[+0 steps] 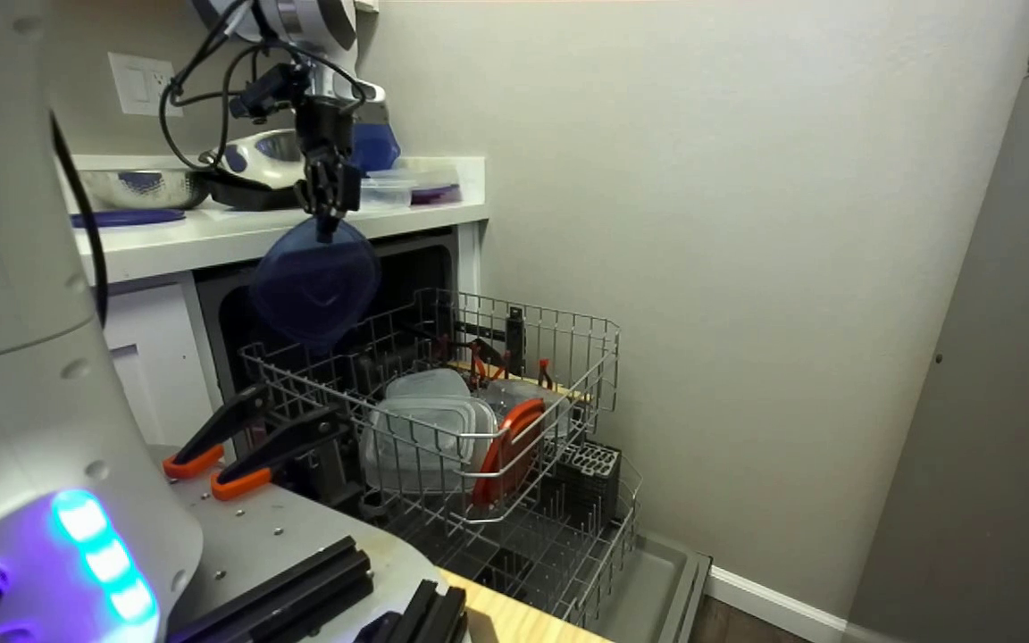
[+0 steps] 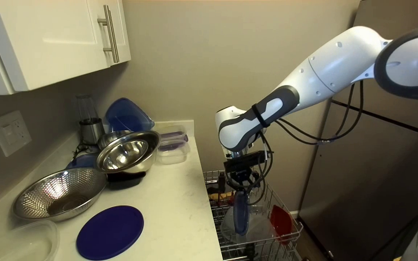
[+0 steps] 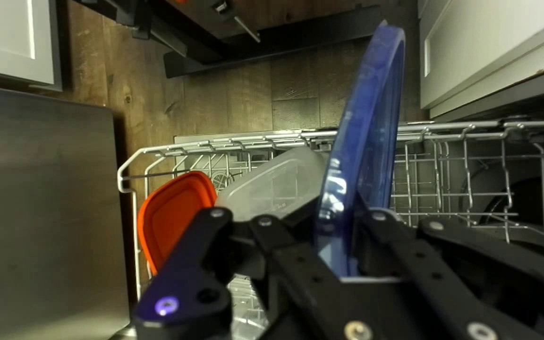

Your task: Put one lid in the dishwasher

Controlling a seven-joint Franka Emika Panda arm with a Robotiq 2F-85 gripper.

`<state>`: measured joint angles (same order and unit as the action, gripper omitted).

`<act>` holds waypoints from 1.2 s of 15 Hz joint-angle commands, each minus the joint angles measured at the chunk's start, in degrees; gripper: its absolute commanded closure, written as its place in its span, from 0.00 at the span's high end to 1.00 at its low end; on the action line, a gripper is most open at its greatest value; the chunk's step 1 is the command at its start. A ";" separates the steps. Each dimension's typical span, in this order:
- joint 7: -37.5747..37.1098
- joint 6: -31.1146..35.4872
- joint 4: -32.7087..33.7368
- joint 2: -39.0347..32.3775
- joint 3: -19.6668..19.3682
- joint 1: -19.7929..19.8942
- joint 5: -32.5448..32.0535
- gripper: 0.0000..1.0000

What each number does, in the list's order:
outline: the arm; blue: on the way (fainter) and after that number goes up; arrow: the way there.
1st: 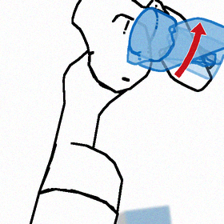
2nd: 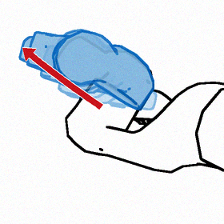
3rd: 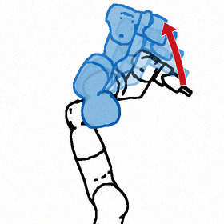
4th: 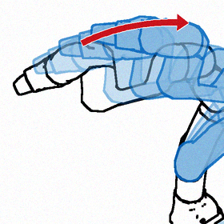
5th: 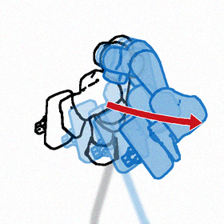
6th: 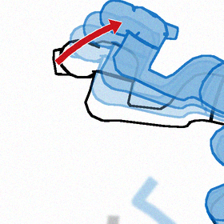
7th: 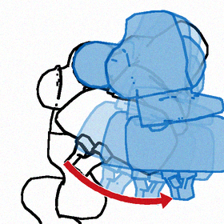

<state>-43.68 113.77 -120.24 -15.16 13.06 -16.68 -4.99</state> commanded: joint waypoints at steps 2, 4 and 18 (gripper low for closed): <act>-7.54 2.21 2.79 -2.57 -3.56 -3.34 -8.40 0.04; -11.99 4.13 2.47 -1.99 -5.03 -4.67 -14.35 0.03; -23.23 9.21 0.99 -3.15 -7.85 -3.01 -31.12 0.05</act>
<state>-66.82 123.19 -119.37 -18.28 4.49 -20.33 -35.95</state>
